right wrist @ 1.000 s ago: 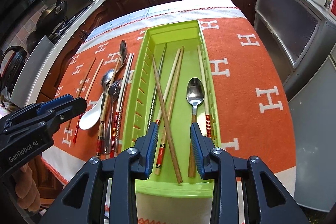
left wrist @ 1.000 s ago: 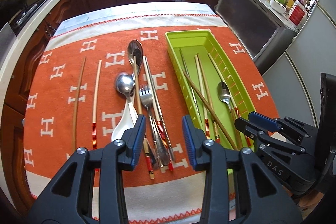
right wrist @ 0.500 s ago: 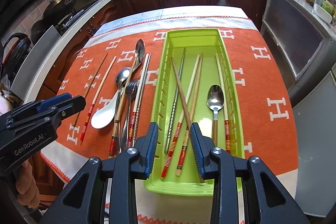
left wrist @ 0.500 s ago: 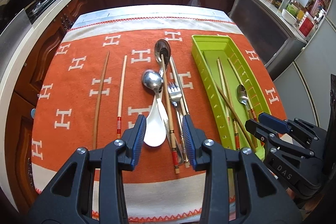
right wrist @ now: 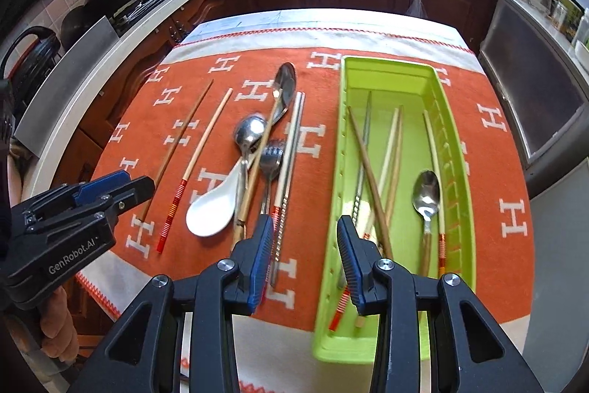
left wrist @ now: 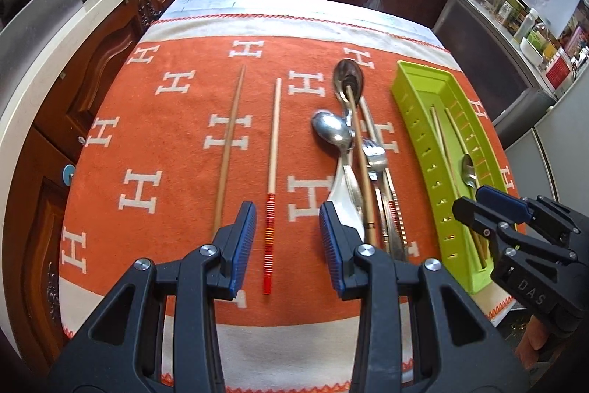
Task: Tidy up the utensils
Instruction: 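Withdraw both open tools from the tray toward the remaining utensils, then grasp a wooden chopstick with the left tool while the right tool grasps a red-striped chopstick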
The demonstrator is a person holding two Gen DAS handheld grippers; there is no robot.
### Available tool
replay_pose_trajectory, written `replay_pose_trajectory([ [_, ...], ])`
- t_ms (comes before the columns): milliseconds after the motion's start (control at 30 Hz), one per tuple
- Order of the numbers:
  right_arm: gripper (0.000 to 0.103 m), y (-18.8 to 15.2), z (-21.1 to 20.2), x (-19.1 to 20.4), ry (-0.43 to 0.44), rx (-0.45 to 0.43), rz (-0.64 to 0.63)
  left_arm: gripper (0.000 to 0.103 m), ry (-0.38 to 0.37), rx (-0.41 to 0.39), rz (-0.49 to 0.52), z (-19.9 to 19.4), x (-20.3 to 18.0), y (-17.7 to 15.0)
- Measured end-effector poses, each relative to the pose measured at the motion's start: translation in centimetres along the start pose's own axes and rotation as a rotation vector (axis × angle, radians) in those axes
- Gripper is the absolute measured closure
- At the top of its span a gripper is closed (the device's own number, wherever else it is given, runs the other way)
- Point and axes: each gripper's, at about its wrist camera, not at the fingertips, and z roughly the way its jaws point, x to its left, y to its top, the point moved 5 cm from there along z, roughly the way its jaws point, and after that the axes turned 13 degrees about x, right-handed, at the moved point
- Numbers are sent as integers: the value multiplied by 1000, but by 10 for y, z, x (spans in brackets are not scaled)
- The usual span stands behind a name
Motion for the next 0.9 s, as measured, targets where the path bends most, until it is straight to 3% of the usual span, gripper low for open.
replay_pose_trajectory([
  [367, 67, 57, 16, 51, 89, -7, -23, 71, -27, 45, -86, 33, 63, 18],
  [800, 67, 98, 61, 68, 140, 34, -21, 71, 8, 111, -55, 87, 69, 50],
  [900, 67, 102, 71, 70, 148, 48, -14, 71, 45, 91, -20, 93, 63, 56],
])
